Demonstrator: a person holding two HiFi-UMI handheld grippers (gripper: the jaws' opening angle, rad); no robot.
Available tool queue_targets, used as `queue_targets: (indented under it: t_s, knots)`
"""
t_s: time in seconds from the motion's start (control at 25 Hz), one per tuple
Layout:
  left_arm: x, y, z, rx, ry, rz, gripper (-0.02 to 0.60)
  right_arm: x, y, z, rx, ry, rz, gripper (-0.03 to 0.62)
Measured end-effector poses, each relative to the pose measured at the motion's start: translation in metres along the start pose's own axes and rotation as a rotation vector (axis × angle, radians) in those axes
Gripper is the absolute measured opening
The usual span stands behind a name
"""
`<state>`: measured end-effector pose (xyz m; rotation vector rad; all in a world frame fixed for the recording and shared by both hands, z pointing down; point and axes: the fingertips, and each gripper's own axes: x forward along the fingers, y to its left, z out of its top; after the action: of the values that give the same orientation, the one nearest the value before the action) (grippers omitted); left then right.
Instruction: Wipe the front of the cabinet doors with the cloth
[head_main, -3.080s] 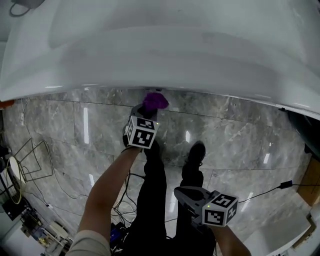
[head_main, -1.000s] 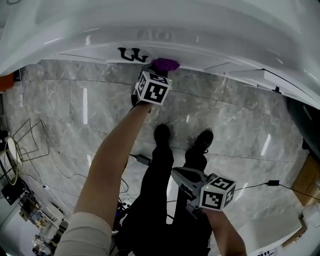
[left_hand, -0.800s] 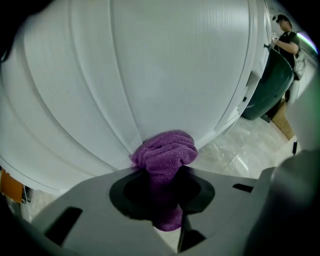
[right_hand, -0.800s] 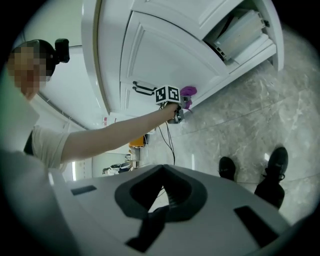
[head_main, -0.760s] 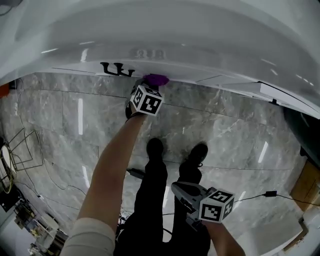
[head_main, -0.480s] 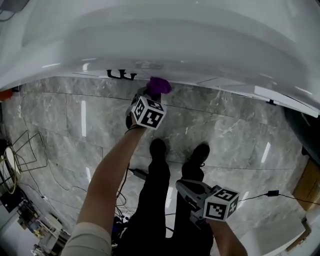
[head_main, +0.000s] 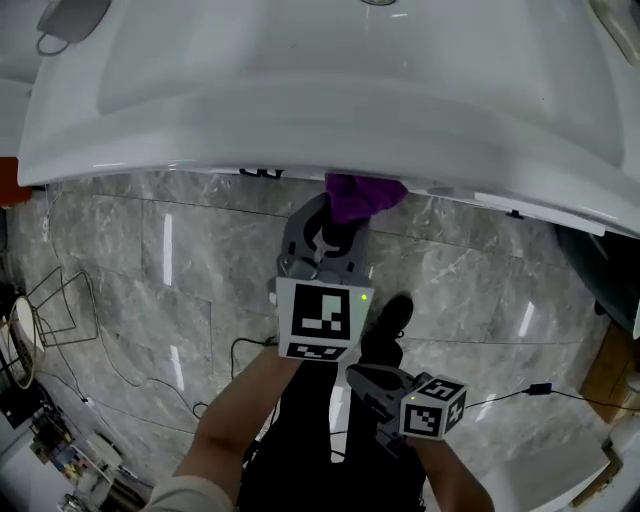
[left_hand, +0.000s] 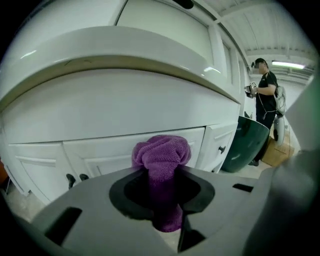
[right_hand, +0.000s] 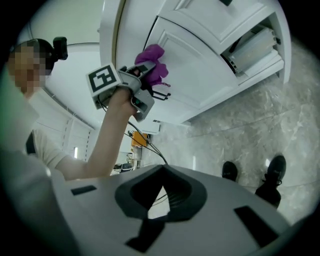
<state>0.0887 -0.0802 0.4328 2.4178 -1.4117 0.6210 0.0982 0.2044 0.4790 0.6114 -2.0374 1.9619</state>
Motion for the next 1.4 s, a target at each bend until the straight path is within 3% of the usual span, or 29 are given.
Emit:
queue_targets:
  t_s: [0.24, 0.44, 0.64, 0.8, 0.96, 1.08, 1.4]
  knots:
    - [0.026, 0.006, -0.005, -0.096, 0.019, -0.005, 0.107, -0.001, -0.008, -0.009, 0.008, 0.009, -0.008, 0.009]
    - [0.057, 0.008, -0.043, -0.065, 0.084, 0.021, 0.107, -0.009, -0.019, -0.018, 0.025, 0.006, -0.013, 0.009]
    - [0.090, 0.012, -0.109, -0.101, 0.200, 0.030, 0.107, -0.014, -0.033, -0.011, 0.044, -0.033, -0.012, 0.009]
    - [0.120, 0.014, -0.168, -0.083, 0.287, 0.042, 0.107, -0.015, -0.046, -0.010, 0.062, -0.060, -0.010, 0.009]
    - [0.148, 0.015, -0.222, -0.168, 0.380, 0.028, 0.107, -0.014, -0.059, -0.013, 0.075, -0.070, -0.005, 0.009]
    - [0.168, 0.015, -0.258, -0.146, 0.422, 0.016, 0.109, -0.008, -0.067, -0.012, 0.072, -0.091, 0.004, 0.009]
    - [0.198, 0.016, -0.319, -0.145, 0.514, 0.028, 0.109, -0.006, -0.086, -0.006, 0.078, -0.139, 0.016, 0.009]
